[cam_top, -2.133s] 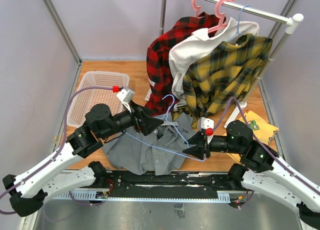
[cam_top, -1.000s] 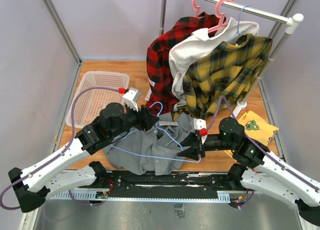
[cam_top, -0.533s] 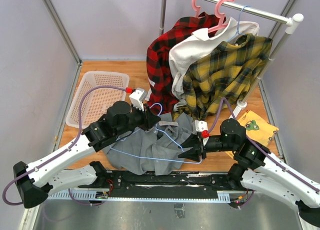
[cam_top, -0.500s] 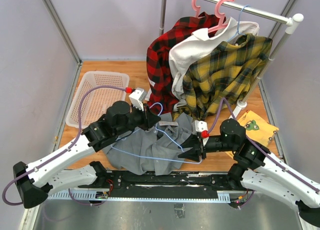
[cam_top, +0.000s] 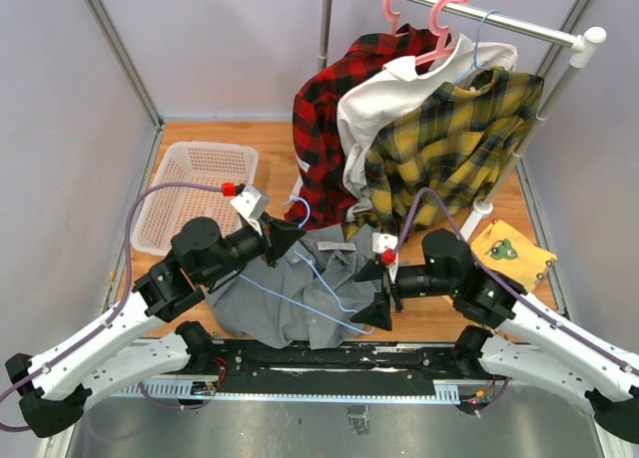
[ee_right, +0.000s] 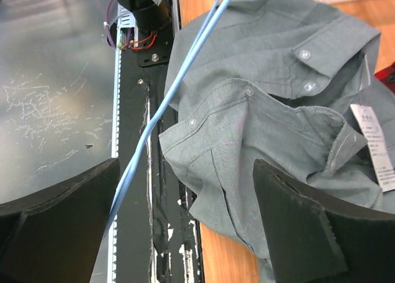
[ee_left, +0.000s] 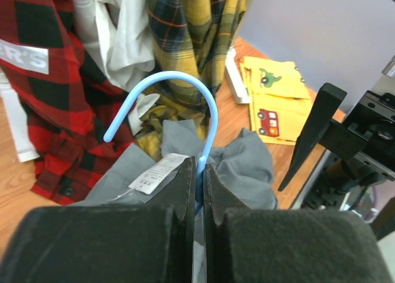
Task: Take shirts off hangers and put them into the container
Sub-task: Place the hanger at the clothesline.
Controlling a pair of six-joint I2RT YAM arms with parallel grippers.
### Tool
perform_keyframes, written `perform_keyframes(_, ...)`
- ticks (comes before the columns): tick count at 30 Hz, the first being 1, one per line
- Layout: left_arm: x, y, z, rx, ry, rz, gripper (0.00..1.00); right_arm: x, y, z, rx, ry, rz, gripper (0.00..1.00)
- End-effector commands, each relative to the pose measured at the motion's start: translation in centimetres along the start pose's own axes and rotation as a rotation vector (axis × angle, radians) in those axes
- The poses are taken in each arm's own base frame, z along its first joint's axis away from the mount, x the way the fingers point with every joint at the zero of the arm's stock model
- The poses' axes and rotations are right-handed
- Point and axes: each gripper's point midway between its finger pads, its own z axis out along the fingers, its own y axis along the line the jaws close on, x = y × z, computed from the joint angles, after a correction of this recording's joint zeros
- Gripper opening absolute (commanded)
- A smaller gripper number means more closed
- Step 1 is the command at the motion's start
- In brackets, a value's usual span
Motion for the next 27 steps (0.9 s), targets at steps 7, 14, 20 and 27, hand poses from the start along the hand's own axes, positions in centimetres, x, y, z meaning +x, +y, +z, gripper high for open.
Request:
perform_keyframes(7, -1.8, 3.4, 0.1, -0.175, -0.070, 0.120, 0.01, -0.5, 0.0, 3.0, -0.075, 0.076, 0.173, 0.88)
perform_keyframes(14, -3.6, 3.7, -1.1, -0.192, -0.165, 0.156, 0.01, 1.1, -0.5, 4.9, -0.102, 0.202, 0.232, 0.66)
perform_keyframes(20, -3.7, 3.7, -2.2, -0.192, -0.178, 0.163, 0.00, 0.7, -0.1, 5.5, -0.146, 0.174, 0.202, 0.17)
perform_keyframes(27, -3.5, 2.3, -2.8, -0.110, -0.176, 0.157, 0.60, 0.5, -2.0, 4.4, 0.021, 0.178, 0.225, 0.01)
